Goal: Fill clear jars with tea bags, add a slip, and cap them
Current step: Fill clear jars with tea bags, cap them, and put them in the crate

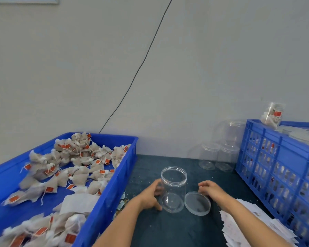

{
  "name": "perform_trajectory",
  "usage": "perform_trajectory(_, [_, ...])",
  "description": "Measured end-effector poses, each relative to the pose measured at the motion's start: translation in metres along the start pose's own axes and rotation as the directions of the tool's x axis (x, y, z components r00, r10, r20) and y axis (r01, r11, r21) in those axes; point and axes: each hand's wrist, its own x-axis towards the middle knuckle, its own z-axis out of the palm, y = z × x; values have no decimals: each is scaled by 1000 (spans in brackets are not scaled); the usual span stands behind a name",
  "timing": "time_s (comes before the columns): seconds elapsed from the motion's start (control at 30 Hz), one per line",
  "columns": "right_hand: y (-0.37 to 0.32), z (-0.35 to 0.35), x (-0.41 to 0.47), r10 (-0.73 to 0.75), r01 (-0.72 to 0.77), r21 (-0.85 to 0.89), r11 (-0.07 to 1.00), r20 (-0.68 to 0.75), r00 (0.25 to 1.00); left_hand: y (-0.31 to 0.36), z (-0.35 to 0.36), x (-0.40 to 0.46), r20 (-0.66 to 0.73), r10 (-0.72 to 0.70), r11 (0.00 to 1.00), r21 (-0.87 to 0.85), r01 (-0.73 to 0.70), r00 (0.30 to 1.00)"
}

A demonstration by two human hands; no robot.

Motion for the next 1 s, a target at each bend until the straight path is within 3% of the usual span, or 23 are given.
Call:
perform_trajectory(0.17, [-65,-4,-8,-155,152,-48,987,-50,987,23,-41,-4,-136,-30,992,120,47,990])
perform_trajectory(0.33, [-139,21,-18,-358,365,123,923,-76,931,55,-87,-21,-217,83,991,119,-58,972])
perform_trajectory(0.43, [-173,49,-25,-426,418,234,878,-14,904,55,-114,-35,-209,136,985,135,-109,968])
perform_trajectory(0.57, [-195,97,-28,-428,366,335,869,133,894,30,-142,-48,-342,92,994,82,-68,935])
perform_trajectory(0.7, [-199,142,-20,-359,284,309,908,222,906,-5,-163,-43,-584,-31,998,-69,-11,811])
perform_trajectory(0.83, [-202,168,3,-296,238,282,929,183,937,-38,-182,-25,-576,-154,988,-76,135,802])
perform_trajectory(1.0, [-205,186,43,-230,194,248,949,130,964,-52,-191,14,-593,-135,977,53,206,794])
